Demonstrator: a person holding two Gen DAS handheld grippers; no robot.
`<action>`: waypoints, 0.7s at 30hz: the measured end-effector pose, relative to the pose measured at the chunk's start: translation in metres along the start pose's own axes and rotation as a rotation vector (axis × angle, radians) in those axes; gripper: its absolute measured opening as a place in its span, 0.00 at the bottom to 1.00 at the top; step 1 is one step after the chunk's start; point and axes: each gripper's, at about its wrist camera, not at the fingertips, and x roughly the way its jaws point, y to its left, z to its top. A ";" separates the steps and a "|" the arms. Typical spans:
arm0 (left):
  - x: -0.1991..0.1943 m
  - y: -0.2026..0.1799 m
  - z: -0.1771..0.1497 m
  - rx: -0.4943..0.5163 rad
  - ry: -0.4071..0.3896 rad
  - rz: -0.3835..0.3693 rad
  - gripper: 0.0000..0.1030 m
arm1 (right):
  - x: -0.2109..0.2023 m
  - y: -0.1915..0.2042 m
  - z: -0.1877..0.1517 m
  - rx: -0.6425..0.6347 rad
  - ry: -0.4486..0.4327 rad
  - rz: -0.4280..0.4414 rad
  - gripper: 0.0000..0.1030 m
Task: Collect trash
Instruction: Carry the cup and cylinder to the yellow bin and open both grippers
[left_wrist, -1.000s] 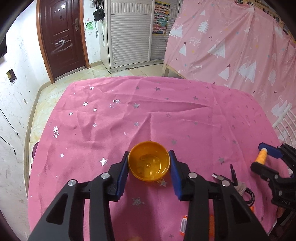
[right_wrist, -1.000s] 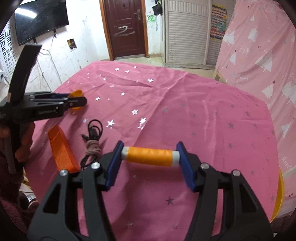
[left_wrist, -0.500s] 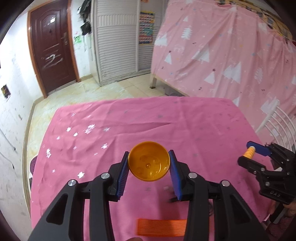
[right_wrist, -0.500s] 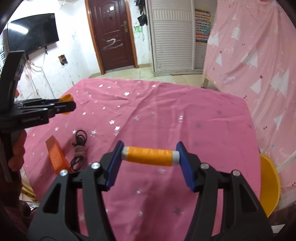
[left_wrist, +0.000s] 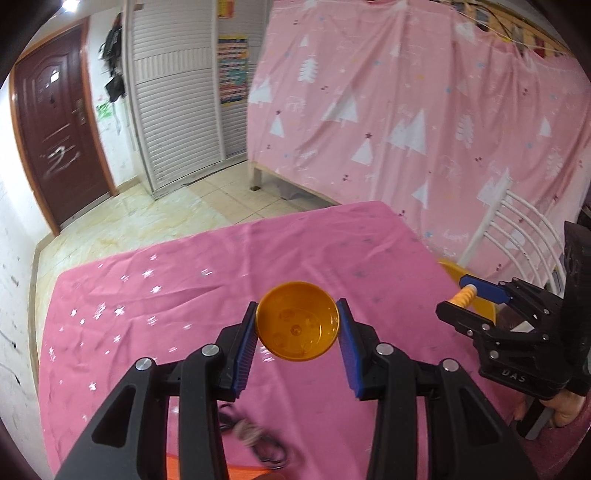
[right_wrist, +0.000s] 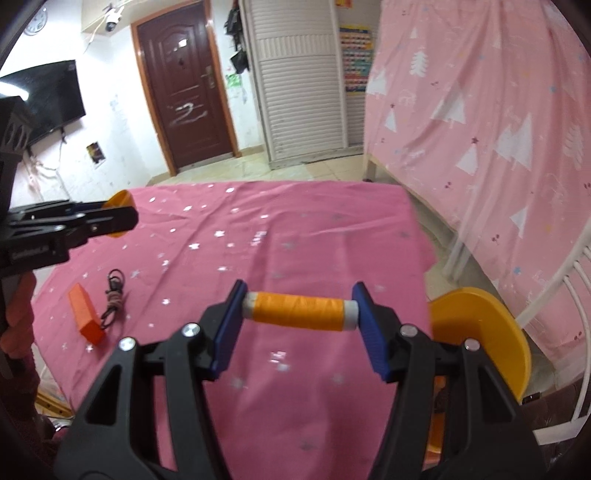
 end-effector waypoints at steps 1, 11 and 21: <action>0.000 -0.008 0.002 0.009 -0.002 -0.007 0.34 | -0.002 -0.006 -0.001 0.011 -0.007 -0.008 0.55; 0.009 -0.089 0.023 0.114 -0.004 -0.086 0.34 | -0.017 -0.080 -0.013 0.161 -0.053 -0.072 0.55; 0.038 -0.155 0.043 0.155 0.048 -0.166 0.34 | -0.012 -0.141 -0.036 0.302 -0.057 -0.091 0.55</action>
